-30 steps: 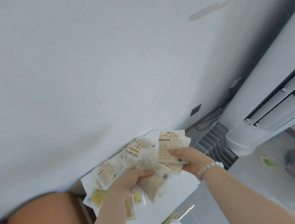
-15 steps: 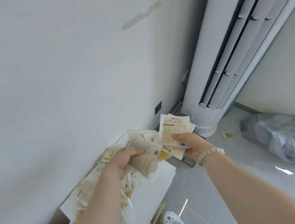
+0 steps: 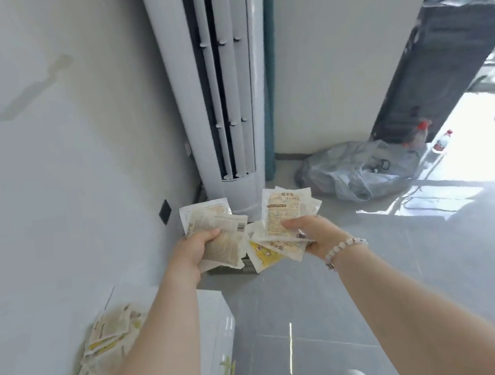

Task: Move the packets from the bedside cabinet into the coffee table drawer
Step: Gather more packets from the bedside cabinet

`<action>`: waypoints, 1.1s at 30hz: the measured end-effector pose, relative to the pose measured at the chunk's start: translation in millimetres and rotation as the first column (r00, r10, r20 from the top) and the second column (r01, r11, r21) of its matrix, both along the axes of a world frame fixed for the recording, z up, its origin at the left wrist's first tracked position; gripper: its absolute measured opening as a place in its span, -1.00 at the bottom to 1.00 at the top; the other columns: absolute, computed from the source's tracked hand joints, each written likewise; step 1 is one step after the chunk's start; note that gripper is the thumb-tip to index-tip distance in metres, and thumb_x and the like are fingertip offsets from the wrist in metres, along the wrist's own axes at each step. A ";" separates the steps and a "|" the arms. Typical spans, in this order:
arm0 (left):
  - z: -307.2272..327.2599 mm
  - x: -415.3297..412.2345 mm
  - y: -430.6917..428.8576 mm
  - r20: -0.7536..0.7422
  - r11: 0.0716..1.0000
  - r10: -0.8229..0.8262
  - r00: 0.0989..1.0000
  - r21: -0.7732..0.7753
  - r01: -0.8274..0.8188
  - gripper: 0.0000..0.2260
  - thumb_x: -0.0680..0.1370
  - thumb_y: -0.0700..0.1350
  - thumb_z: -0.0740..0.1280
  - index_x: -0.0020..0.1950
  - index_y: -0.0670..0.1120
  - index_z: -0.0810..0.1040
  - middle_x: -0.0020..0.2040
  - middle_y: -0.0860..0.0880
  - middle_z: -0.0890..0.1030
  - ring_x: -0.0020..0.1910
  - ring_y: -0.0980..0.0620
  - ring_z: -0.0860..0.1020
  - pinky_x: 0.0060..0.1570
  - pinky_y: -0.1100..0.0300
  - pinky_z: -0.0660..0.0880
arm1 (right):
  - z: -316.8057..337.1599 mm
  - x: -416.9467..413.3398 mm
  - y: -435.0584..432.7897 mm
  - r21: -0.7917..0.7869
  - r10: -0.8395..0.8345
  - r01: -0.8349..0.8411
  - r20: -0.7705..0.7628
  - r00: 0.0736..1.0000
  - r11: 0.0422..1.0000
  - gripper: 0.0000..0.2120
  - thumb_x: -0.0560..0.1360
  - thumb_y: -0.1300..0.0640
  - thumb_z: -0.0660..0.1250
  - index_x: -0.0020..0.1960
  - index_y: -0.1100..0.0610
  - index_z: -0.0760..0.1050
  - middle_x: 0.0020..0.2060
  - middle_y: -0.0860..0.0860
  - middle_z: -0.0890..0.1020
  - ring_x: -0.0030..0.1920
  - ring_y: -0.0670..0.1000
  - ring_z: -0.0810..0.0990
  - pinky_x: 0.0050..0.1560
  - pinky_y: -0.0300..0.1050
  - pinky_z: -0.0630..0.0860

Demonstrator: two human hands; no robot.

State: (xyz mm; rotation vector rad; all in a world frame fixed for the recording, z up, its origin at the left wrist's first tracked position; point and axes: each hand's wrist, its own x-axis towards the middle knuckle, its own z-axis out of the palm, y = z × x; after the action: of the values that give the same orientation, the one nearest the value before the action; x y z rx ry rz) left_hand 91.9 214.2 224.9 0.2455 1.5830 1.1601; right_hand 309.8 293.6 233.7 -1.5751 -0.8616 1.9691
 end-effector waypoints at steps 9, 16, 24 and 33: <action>3.9 184.0 77.2 -0.035 0.916 -0.399 0.916 -0.048 0.398 -0.76 0.41 -0.23 0.44 0.07 -0.19 0.62 0.08 -0.16 0.64 0.09 -0.15 0.60 0.19 -0.06 0.49 | 3.2 190.8 -3.7 -0.021 -0.280 0.280 -0.013 0.960 0.960 -0.79 0.48 0.34 0.35 0.07 0.13 0.49 -0.03 0.06 0.63 0.00 0.08 0.61 0.00 0.02 0.56; 9.8 347.9 110.1 -0.028 0.770 -0.638 0.770 -0.068 0.635 -0.77 0.41 -0.21 0.44 0.06 -0.17 0.64 0.08 -0.16 0.65 0.01 -0.14 0.62 -0.01 0.02 0.56 | 13.3 341.9 -19.7 0.005 -0.424 0.424 -0.011 0.906 0.906 -0.88 0.50 0.33 0.32 -0.10 0.13 0.52 -0.11 0.06 0.61 -0.09 0.06 0.59 -0.03 -0.03 0.57; 13.1 523.9 90.8 -0.060 0.587 -0.809 0.584 -0.095 0.804 -0.75 0.46 -0.26 0.39 0.13 -0.16 0.55 -0.20 -0.06 0.59 -0.30 0.03 0.54 -0.44 0.28 0.50 | -6.7 481.6 -86.9 -0.039 -0.646 0.645 -0.030 0.763 0.763 -0.89 0.50 0.32 0.33 0.00 0.19 0.56 -0.04 0.10 0.64 -0.07 0.07 0.61 0.01 0.01 0.57; -5.3 644.0 39.8 -0.040 0.351 -0.936 0.350 -0.177 0.920 -0.75 0.44 -0.23 0.43 0.10 -0.16 0.55 -0.13 -0.11 0.59 -0.31 -0.01 0.56 -0.61 0.30 0.44 | -23.6 568.1 -184.2 -0.073 -0.835 0.832 -0.019 0.550 0.549 -0.87 0.50 0.31 0.35 0.05 0.25 0.56 -0.05 0.10 0.63 -0.11 0.03 0.60 -0.04 -0.06 0.57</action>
State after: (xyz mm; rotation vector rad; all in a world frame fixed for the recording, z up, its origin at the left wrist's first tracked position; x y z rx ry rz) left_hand 735.9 254.0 219.6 1.0349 1.2439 0.0939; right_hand 877.9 109.4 210.1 -1.5262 0.0510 1.2909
